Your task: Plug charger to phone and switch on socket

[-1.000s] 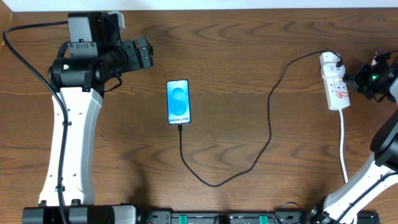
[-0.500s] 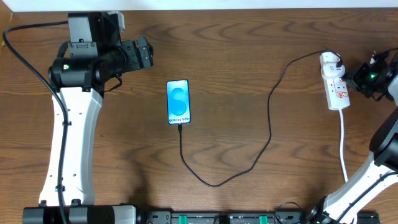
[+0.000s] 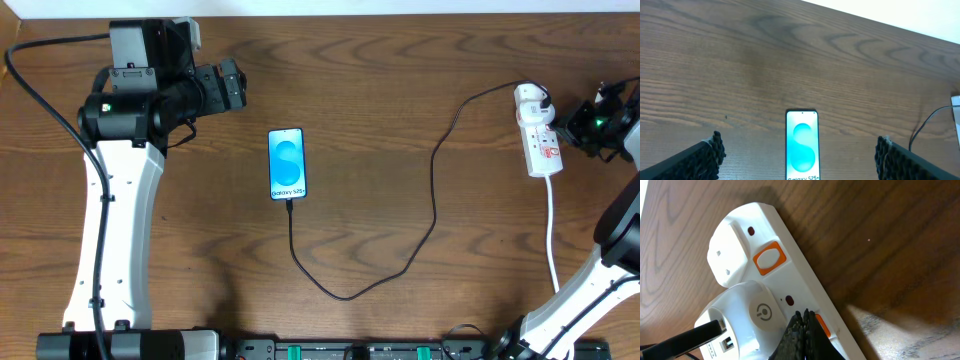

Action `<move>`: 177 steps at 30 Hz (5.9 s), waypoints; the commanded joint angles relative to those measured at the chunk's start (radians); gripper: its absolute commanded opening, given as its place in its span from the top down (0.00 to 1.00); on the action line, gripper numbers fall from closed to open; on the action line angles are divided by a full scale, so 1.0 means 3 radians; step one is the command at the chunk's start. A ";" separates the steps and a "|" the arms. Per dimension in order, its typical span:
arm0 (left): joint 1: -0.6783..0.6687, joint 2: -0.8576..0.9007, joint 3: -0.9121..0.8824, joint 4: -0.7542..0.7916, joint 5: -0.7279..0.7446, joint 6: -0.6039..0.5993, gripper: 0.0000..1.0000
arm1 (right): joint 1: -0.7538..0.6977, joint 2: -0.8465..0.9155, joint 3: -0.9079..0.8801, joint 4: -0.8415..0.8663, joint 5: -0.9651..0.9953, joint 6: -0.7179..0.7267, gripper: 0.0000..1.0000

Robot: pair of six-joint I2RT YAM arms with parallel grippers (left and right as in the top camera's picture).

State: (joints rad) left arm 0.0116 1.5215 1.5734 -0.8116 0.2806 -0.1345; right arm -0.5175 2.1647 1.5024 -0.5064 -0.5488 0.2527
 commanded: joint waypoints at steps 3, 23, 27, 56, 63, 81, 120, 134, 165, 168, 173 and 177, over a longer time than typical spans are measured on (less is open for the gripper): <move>0.0017 -0.0019 0.0041 -0.0011 -0.0043 0.0006 0.03 | 0.0095 0.0050 -0.0085 -0.0038 -0.0036 0.0014 0.99; 0.0017 -0.0019 0.0041 -0.0011 -0.0043 0.0006 0.03 | 0.0429 0.0173 -0.0092 -0.0352 -0.0037 0.0020 0.99; 0.0017 -0.0019 0.0041 -0.0011 -0.0043 0.0006 0.03 | 0.0451 0.0173 -0.0092 -0.0453 -0.0039 0.0056 0.99; 0.0017 -0.0019 0.0041 -0.0011 -0.0043 0.0006 0.03 | 0.0289 -0.0089 -0.0027 -0.0593 0.0155 0.0240 0.99; 0.0017 -0.0019 0.0041 -0.0011 -0.0043 0.0006 0.03 | 0.0097 -0.0793 -0.0028 -0.0867 0.0201 -0.0010 0.99; 0.0017 -0.0019 0.0041 -0.0011 -0.0043 0.0006 0.03 | 0.0689 -0.2694 -0.0028 -0.1653 0.0328 -0.1002 0.85; 0.0017 -0.0019 0.0041 -0.0011 -0.0043 0.0006 0.03 | 0.1174 -0.3652 -0.0605 -0.1035 0.1092 -0.0923 0.01; 0.0017 -0.0019 0.0041 -0.0011 -0.0043 0.0006 0.03 | 0.1550 -0.5408 -0.3296 0.1389 0.1584 -0.0894 0.01; 0.0017 -0.0019 0.0041 -0.0011 -0.0042 0.0006 0.03 | 0.1554 -0.7200 -0.4990 0.1448 0.1558 -0.0879 0.01; 0.0017 -0.0019 0.0041 -0.0011 -0.0043 0.0006 0.03 | 0.1553 -0.7200 -0.4990 0.1457 0.1558 -0.0880 0.01; 0.0017 -0.0019 0.0041 -0.0011 -0.0043 0.0006 0.03 | 0.1553 -0.7198 -0.4990 0.1459 0.1559 -0.0882 0.01; 0.0017 -0.0019 0.0041 -0.0011 -0.0043 0.0006 0.03 | 0.1553 -0.7197 -0.4990 0.1459 0.1559 -0.0882 0.01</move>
State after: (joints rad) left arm 0.0116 1.5215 1.5734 -0.8120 0.2779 -0.1345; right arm -0.0593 0.0116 0.0071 -0.0643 -0.0814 -0.0219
